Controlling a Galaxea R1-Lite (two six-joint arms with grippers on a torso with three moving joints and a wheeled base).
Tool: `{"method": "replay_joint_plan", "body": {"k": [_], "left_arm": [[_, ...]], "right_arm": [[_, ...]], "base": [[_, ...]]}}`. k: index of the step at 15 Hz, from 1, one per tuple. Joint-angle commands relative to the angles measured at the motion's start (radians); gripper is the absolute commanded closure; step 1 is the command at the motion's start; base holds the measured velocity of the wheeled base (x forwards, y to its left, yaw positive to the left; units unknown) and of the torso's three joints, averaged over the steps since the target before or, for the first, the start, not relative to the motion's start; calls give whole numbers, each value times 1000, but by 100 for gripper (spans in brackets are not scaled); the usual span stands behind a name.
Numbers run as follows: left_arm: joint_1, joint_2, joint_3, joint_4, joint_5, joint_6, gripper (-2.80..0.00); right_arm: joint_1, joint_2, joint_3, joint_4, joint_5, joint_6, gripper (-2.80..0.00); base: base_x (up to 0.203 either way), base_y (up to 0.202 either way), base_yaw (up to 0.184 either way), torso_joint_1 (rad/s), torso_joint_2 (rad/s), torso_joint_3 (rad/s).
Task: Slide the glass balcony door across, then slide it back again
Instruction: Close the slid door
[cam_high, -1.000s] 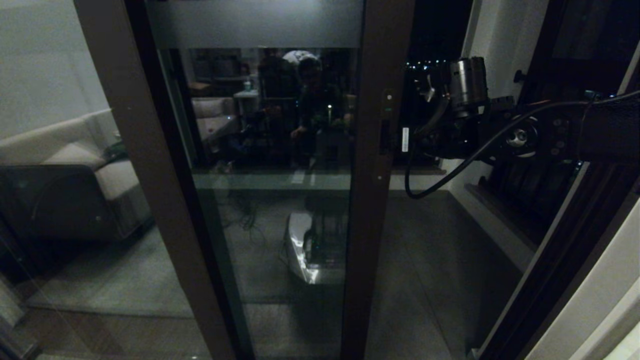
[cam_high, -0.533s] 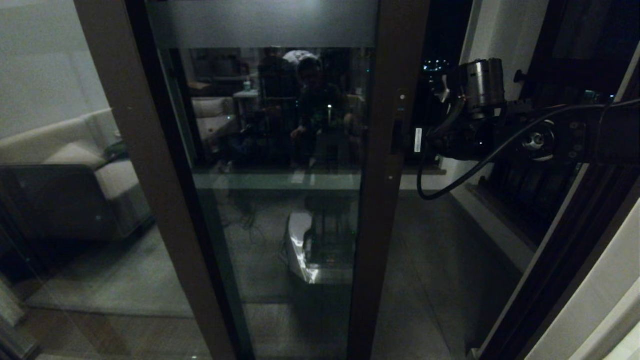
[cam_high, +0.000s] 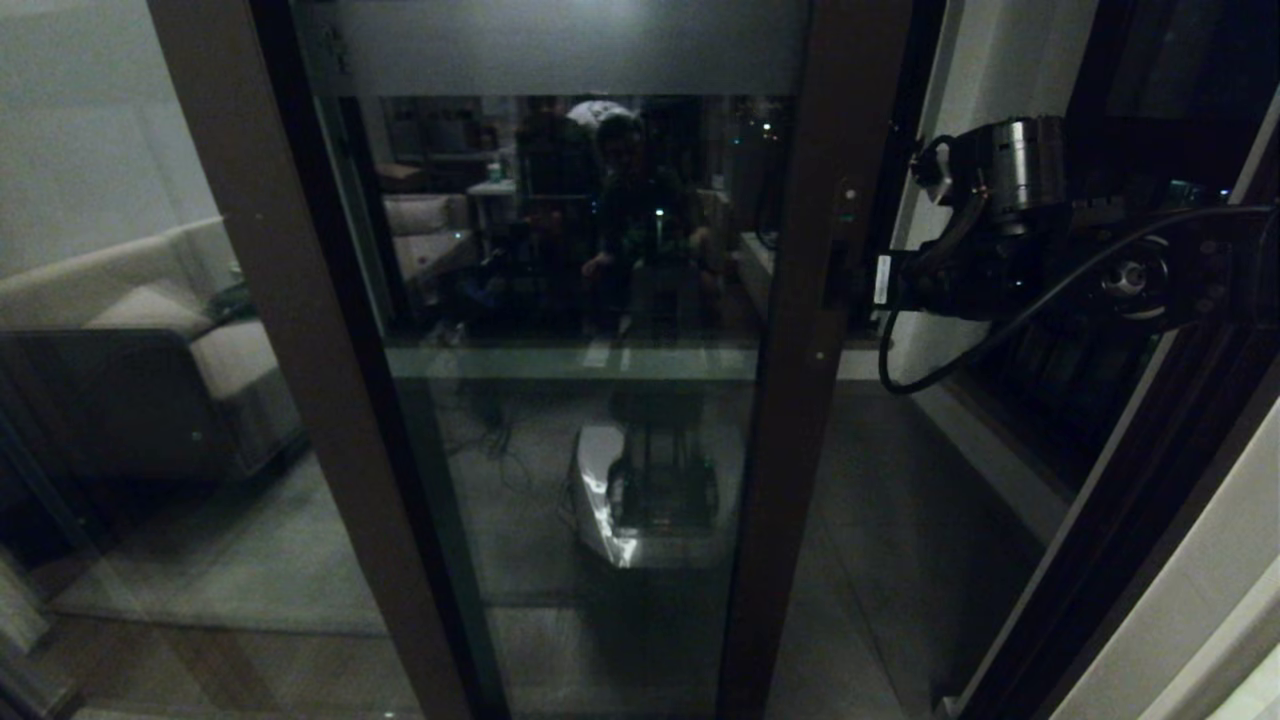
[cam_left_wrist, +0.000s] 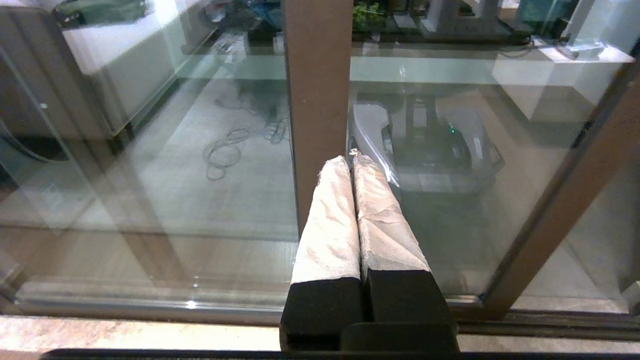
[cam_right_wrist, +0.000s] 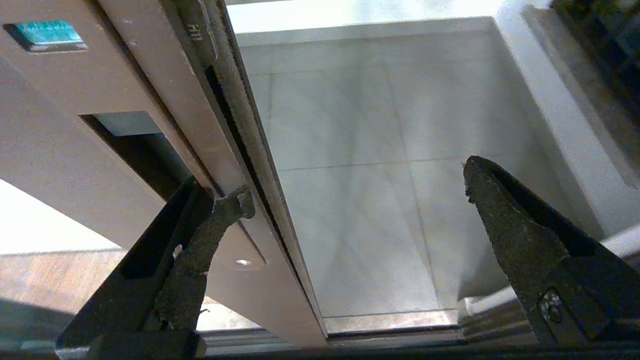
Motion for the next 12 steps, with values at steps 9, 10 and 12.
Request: {"method": "replay_joint_plan", "body": {"k": [9, 10, 12], "left_arm": [[0, 0, 0, 0, 0, 0, 0], [0, 0, 0, 0, 0, 0, 0], [0, 0, 0, 0, 0, 0, 0]], "right_arm": [[-94, -57, 87, -35, 39, -19, -280], [-103, -64, 97, -35, 42, -19, -280], [-128, -73, 114, -35, 69, -27, -280]], "base": [[0, 0, 0, 0, 0, 0], [0, 0, 0, 0, 0, 0], [0, 0, 0, 0, 0, 0]]}}
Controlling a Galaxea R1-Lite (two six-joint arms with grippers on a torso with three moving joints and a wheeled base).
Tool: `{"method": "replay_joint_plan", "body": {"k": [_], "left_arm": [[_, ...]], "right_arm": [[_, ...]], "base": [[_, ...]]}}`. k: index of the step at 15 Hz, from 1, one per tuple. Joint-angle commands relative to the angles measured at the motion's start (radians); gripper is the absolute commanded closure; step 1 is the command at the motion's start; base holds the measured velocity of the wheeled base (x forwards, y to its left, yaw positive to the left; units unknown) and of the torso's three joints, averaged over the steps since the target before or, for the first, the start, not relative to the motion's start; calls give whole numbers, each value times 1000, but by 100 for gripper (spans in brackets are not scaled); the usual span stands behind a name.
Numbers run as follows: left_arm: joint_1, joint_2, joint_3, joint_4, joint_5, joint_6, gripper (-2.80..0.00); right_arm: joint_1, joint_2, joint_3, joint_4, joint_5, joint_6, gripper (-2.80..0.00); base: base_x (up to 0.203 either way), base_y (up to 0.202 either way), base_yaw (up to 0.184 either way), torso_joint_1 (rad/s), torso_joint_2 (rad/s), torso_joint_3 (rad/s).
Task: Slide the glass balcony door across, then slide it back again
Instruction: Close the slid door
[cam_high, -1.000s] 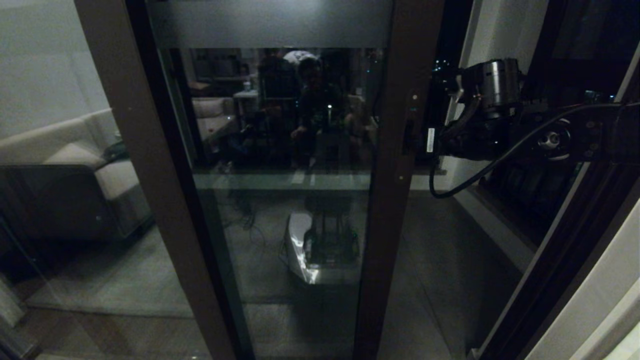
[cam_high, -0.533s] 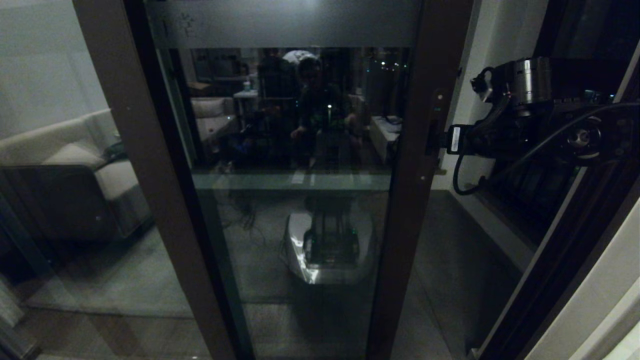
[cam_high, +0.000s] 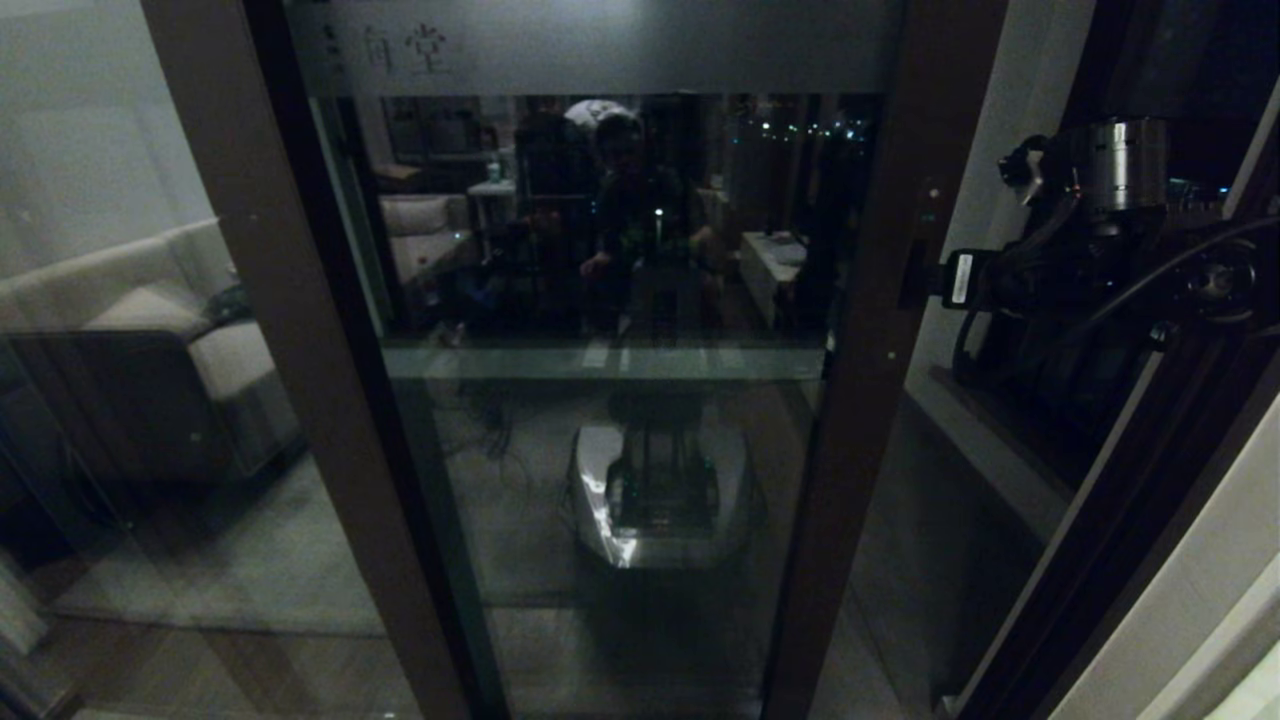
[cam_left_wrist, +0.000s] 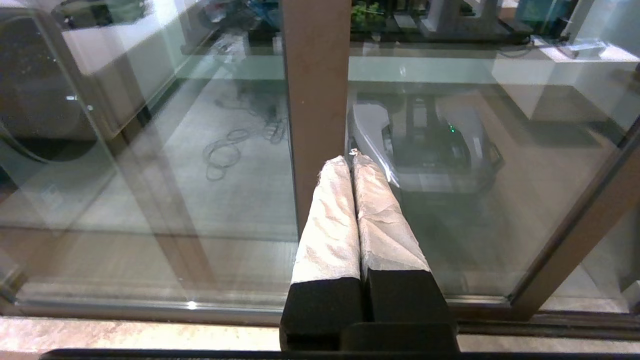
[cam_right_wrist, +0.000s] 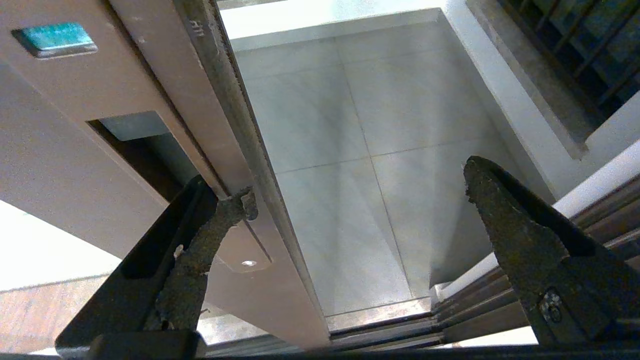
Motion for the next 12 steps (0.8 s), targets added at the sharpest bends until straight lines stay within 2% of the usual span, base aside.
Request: {"method": "replay_joint_plan", "body": {"k": [1, 6, 12], "left_arm": [[0, 0, 0, 0, 0, 0, 0], [0, 0, 0, 0, 0, 0, 0], [0, 0, 0, 0, 0, 0, 0]], "right_arm": [[-30, -15, 15, 6, 17, -10, -280], [-102, -22, 15, 6, 54, -30, -280], [-138, -25, 25, 3, 74, -34, -280]], "base": [[0, 0, 0, 0, 0, 0], [0, 0, 0, 0, 0, 0], [0, 0, 0, 0, 0, 0]]}}
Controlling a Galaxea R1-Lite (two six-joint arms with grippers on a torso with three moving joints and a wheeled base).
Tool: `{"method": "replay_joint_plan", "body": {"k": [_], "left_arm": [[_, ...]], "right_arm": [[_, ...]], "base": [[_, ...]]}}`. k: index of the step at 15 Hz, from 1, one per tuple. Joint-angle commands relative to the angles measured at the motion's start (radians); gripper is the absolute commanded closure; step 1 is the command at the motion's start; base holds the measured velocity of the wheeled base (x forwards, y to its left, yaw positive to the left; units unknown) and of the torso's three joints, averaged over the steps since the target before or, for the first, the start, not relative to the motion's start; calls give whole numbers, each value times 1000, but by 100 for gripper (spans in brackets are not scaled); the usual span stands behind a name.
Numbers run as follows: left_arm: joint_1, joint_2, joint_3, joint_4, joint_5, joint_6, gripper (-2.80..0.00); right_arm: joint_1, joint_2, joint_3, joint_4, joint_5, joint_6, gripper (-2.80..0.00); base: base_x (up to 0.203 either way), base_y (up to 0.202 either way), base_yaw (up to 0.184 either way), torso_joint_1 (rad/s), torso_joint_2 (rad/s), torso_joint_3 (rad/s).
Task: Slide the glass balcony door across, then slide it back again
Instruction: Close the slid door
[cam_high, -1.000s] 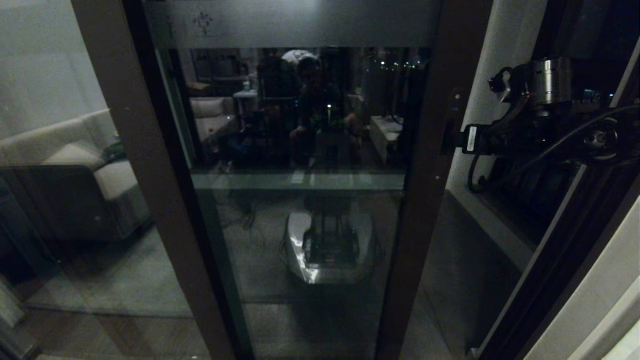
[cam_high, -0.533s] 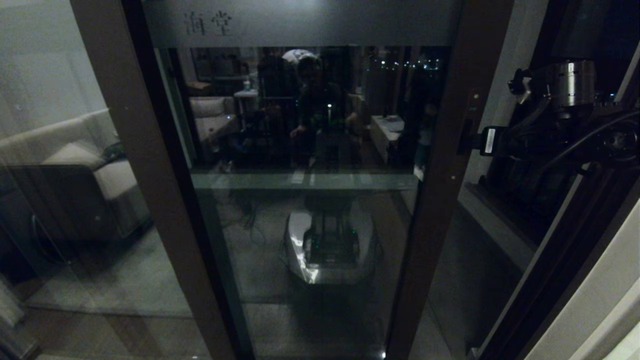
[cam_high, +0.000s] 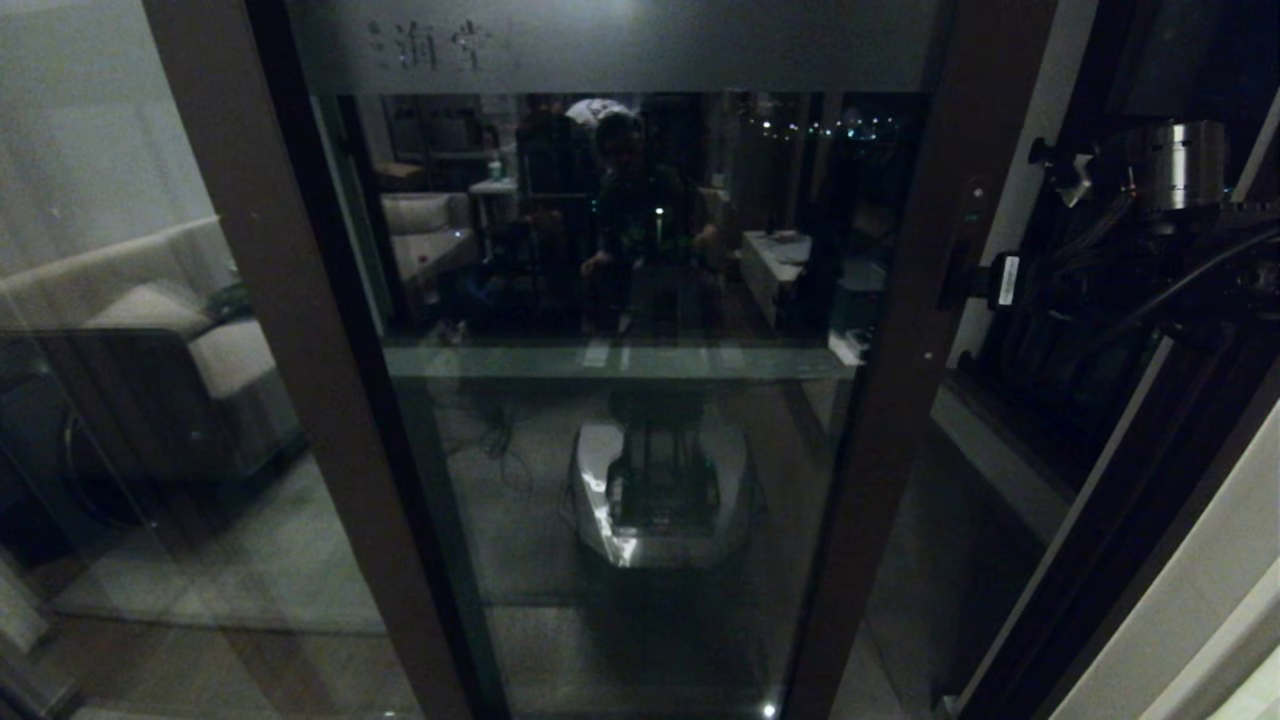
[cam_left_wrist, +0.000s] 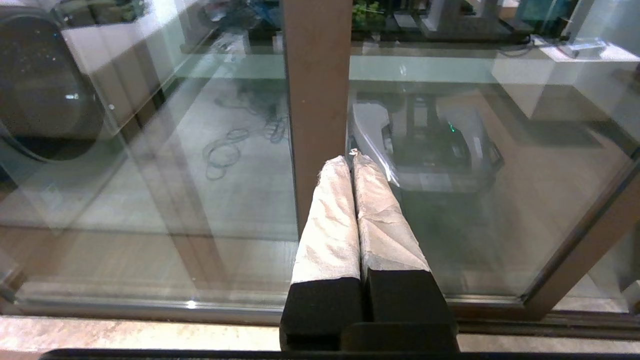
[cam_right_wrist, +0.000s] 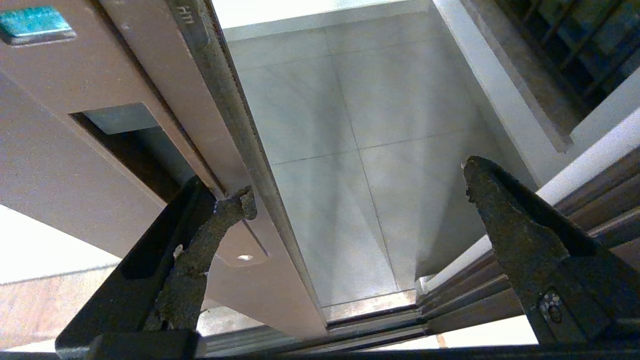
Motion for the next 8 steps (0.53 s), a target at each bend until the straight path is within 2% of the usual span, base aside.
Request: {"method": "replay_joint_plan", "body": {"k": [1, 8], "left_arm": [[0, 0, 0, 0, 1, 0, 0], [0, 0, 0, 0, 1, 0, 0]], "right_arm": [[-16, -5, 13, -6, 1, -8, -280], [-85, -5, 45, -67, 35, -52, -280]], "base": [[0, 0, 0, 0, 0, 0], [0, 0, 0, 0, 0, 0]]}}
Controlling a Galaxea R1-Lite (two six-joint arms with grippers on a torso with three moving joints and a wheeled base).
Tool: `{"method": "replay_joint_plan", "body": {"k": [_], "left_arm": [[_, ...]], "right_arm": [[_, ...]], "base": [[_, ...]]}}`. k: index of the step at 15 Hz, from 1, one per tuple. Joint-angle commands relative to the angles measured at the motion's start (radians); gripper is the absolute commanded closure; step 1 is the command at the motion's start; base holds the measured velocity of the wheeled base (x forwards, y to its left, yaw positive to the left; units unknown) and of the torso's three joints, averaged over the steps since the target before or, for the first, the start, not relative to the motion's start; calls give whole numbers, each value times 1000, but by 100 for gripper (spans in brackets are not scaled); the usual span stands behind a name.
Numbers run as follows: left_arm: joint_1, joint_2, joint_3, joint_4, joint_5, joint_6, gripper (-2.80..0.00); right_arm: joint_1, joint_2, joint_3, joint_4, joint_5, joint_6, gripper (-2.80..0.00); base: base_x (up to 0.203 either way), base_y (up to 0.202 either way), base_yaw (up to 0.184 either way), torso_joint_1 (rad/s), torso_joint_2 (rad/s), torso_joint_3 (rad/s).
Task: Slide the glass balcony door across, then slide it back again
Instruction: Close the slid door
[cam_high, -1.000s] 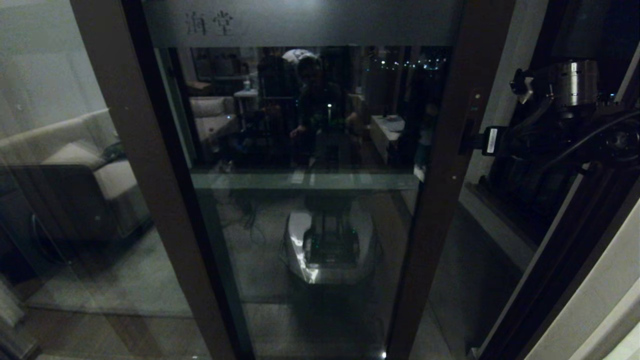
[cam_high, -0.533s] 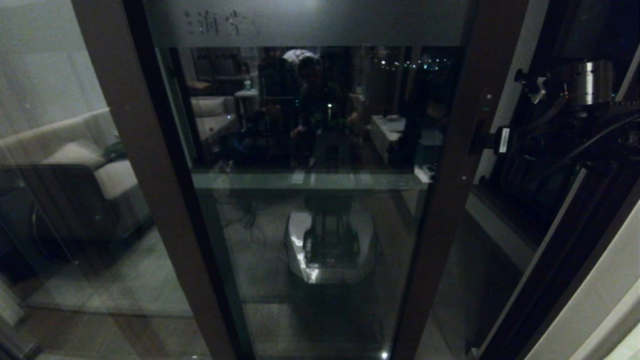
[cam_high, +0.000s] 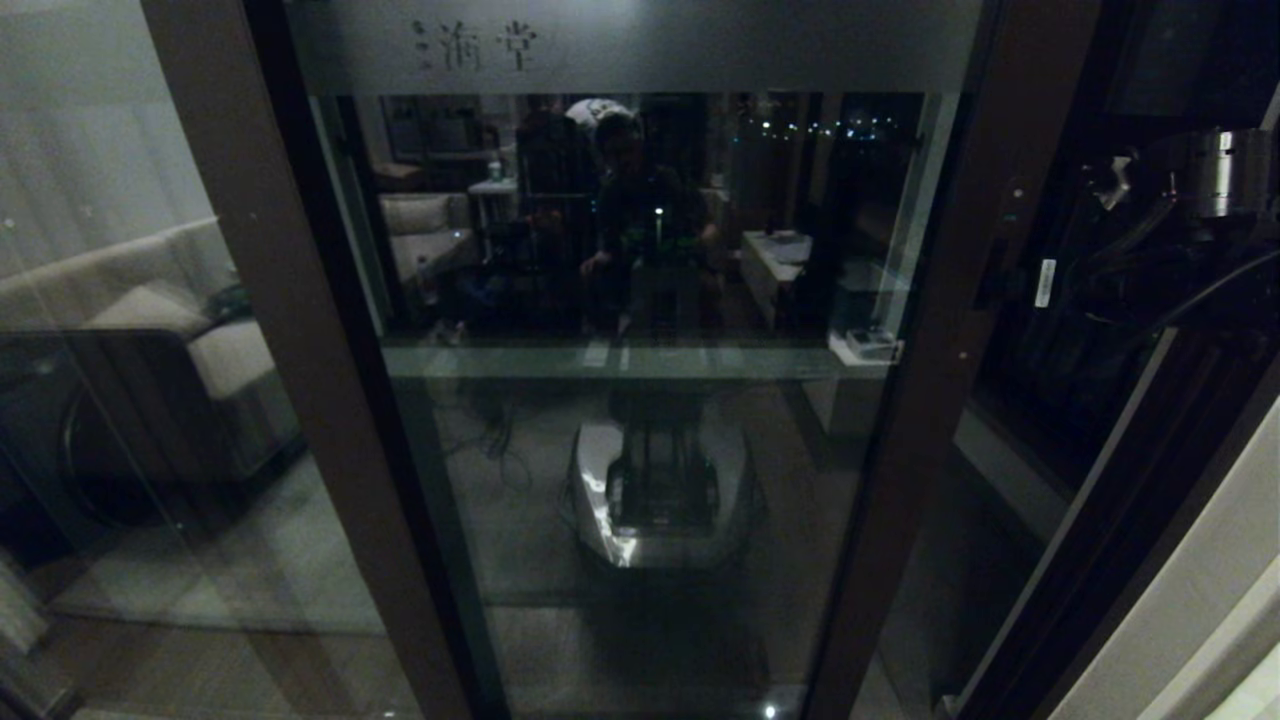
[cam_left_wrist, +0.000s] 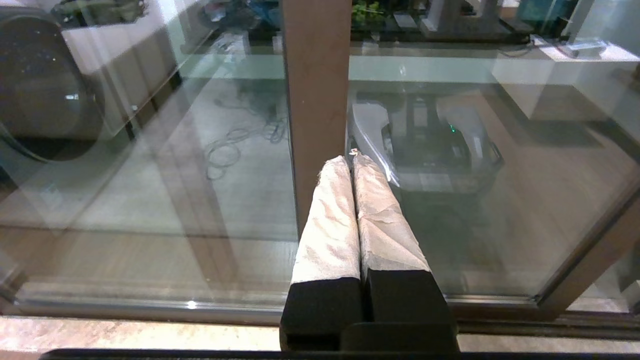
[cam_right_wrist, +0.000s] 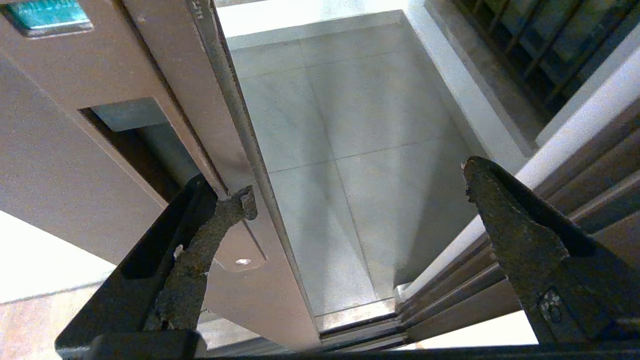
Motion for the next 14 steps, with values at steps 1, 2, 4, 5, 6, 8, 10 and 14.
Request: {"method": "replay_joint_plan", "body": {"k": [1, 2, 4, 5, 6, 8, 10, 14], "left_arm": [[0, 0, 0, 0, 1, 0, 0], [0, 0, 0, 0, 1, 0, 0], [0, 0, 0, 0, 1, 0, 0], [0, 0, 0, 0, 1, 0, 0], [0, 0, 0, 0, 1, 0, 0], [0, 0, 0, 0, 1, 0, 0], [0, 0, 0, 0, 1, 0, 0], [0, 0, 0, 0, 1, 0, 0]], "right_arm": [[-27, 2, 8, -2, 14, -3, -280], [-37, 1, 14, -3, 18, -4, -280], [-57, 0, 20, -4, 33, -4, -280], [-65, 0, 22, -5, 39, -4, -280], [-71, 0, 28, -7, 40, -5, -280], [-84, 0, 37, -36, 41, -17, -280], [-99, -2, 41, -45, 50, -29, -280], [-130, -8, 44, -45, 60, -33, -280]], "base": [[0, 0, 0, 0, 0, 0], [0, 0, 0, 0, 0, 0], [0, 0, 0, 0, 0, 0], [0, 0, 0, 0, 0, 0], [0, 0, 0, 0, 0, 0], [0, 0, 0, 0, 0, 0], [0, 0, 0, 0, 0, 0], [0, 0, 0, 0, 0, 0]]}}
